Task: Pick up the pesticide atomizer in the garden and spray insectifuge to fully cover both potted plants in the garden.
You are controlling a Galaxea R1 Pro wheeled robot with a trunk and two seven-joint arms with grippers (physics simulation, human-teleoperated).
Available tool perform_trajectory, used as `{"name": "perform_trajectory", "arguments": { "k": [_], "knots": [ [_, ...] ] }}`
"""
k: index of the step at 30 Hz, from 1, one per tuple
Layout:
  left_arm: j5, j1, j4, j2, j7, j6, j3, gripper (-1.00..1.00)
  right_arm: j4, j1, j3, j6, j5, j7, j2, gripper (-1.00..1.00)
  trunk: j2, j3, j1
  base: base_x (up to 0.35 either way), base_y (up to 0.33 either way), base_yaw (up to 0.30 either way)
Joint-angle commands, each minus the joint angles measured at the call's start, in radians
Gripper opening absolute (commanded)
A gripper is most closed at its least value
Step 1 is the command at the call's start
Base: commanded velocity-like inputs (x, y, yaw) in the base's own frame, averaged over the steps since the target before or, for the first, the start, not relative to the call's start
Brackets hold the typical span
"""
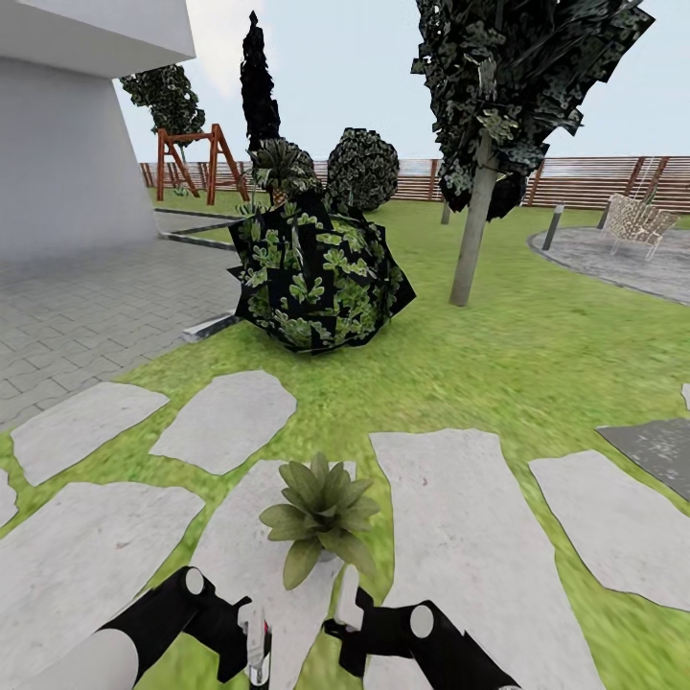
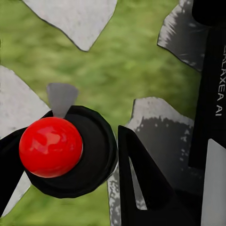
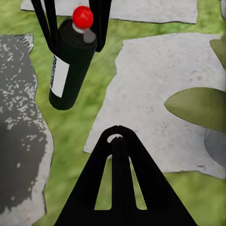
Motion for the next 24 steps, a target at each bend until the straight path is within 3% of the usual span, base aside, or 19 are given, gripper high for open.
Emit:
{"name": "perform_trajectory", "arguments": {
  "k": [1, 7, 18, 24],
  "knots": [
    [-0.006, 0.001, -0.002, 0.0, 0.002, -0.01, -0.001, -1.0, -0.003, 0.0, -0.001, -0.006, 0.01, 0.0, 0.001, -1.0, 0.0, -0.001, 0.0, 0.0, 0.0, 0.0],
    [-0.007, 0.003, -0.001, -0.023, 0.006, -0.012, 0.001, -1.0, -0.007, 0.0, -0.001, -0.006, 0.01, 0.0, 0.027, -1.0, 0.0, -0.001, 0.0, 0.0, 0.0, 0.0],
    [0.004, 0.004, 0.0, -0.034, 0.008, -0.015, 0.005, -1.0, -0.006, 0.0, -0.001, -0.005, 0.011, -0.001, 0.027, -1.0, 0.0, -0.001, 0.0, 0.0, 0.0, 0.0],
    [0.006, 0.007, 0.013, -0.06, 0.009, -0.039, 0.007, -1.0, -0.006, 0.0, -0.001, -0.004, 0.011, -0.002, 0.027, -1.0, 0.0, -0.001, 0.0, 0.0, 0.0, 0.0]
  ]
}}
